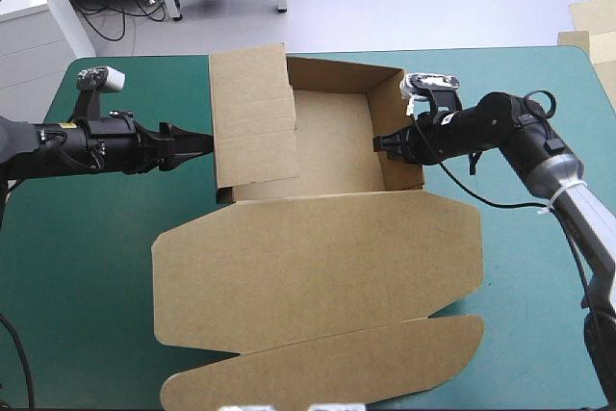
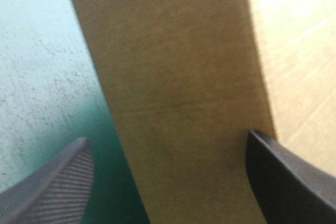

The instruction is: Fold the box

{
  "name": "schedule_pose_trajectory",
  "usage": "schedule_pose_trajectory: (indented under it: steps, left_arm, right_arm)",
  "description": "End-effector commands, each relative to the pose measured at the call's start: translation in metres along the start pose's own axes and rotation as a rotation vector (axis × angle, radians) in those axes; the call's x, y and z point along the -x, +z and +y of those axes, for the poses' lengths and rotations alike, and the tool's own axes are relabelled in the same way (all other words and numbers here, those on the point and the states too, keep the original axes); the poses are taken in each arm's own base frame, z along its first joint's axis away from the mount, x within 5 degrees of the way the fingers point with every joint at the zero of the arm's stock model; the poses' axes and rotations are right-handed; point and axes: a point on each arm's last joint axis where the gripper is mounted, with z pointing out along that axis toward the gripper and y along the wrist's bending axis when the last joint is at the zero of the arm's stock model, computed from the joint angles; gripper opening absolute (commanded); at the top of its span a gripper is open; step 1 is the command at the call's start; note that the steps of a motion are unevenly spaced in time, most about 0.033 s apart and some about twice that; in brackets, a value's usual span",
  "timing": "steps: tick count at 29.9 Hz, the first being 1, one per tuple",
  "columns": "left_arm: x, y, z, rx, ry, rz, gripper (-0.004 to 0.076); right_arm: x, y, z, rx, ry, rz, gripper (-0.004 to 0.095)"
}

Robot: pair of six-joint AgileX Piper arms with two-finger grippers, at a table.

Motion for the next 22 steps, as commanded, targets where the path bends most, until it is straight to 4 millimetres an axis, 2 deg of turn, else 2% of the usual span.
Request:
schedule_pose_trajectory:
  steps: [1,6,13,17,22]
  left_arm:
    - [-0.002,-0.008,-0.03,-0.1,0.046,0.002,0.0563]
    - [-0.006,-0.001,-0.039,-0.12,0.076,0.039,0.0563]
    - [-0.007,0.001,-0.042,-0.132,0.073,0.049,0.0563]
    - [-0.008,0.001,-0.038,-0.088,0.073,0.065,0.0563]
    - [-0.009,0.002,-0.025,0.058,0.059,0.08,0.0564]
  right_arm:
    - [0.011,-0.02,0.022,0.043,-0.008,-0.12,-0.0004]
    - [0.011,-0.017,0.034,0.064,-0.009,-0.145,-0.0004]
    - [0.009,-0.014,0.038,0.021,-0.012,-0.139,-0.0004]
    - [0.009,-0.014,0.04,0.03,0.01,-0.14,-0.0004]
    - [0.006,-0.01,0.059,0.054,-0.021,-0.16,0.0002]
